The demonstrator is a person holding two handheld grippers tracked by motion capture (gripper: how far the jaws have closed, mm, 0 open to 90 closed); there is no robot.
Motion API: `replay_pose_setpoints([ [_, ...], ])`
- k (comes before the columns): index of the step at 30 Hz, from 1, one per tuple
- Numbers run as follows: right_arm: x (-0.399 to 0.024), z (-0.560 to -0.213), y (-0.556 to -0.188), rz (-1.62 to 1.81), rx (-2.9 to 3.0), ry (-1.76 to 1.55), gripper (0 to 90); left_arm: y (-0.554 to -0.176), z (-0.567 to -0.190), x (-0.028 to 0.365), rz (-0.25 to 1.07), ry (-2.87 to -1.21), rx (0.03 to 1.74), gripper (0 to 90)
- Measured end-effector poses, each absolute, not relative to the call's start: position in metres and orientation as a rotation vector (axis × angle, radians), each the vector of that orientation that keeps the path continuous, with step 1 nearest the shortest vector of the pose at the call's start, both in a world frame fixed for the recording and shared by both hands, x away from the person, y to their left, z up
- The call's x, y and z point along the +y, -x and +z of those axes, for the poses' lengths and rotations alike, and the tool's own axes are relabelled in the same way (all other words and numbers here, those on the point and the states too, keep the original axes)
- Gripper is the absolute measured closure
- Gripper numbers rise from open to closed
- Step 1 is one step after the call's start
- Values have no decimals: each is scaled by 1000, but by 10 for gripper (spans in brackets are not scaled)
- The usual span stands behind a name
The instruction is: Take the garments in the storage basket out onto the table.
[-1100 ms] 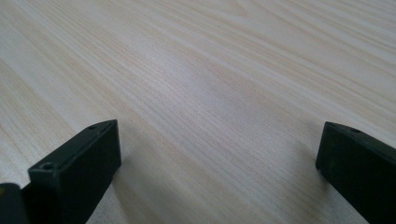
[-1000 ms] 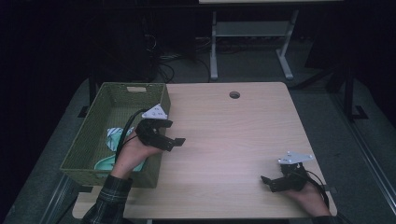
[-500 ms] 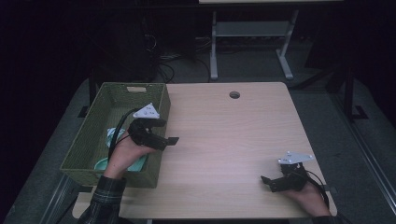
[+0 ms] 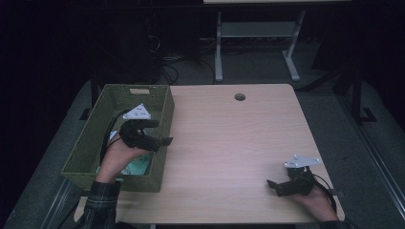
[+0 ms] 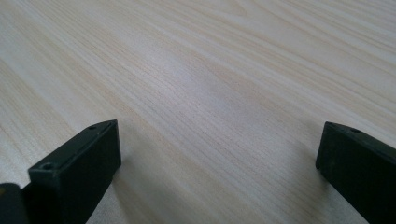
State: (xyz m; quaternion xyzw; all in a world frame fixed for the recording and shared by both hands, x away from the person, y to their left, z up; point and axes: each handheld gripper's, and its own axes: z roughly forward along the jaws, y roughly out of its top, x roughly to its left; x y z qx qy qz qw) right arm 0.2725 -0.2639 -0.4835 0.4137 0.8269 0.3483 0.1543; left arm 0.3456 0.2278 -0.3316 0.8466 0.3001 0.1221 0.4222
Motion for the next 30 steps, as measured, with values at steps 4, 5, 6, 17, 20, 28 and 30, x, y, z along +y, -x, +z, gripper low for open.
replay_pose_setpoints([
  [4,-264,-483,-272,998,2370,-1187,0,-345,-330,236,322,-2110,761,139],
  [5,-264,-483,-272,996,2370,-1192,0,-345,-329,237,323,-2107,767,139],
  [6,-264,-483,-272,998,2370,-1186,0,-345,-329,239,328,-2105,769,139],
  [17,-264,-483,-273,999,2369,-1182,0,-346,-330,260,363,-2100,818,142],
  [20,-264,-483,-272,999,2370,-1189,0,-346,-331,266,373,-2089,835,142],
  [28,-264,-483,-272,999,2370,-1188,0,-348,-332,279,399,-2103,862,142],
  [30,-264,-483,-272,999,2370,-1189,0,-348,-334,281,407,-2088,877,142],
])
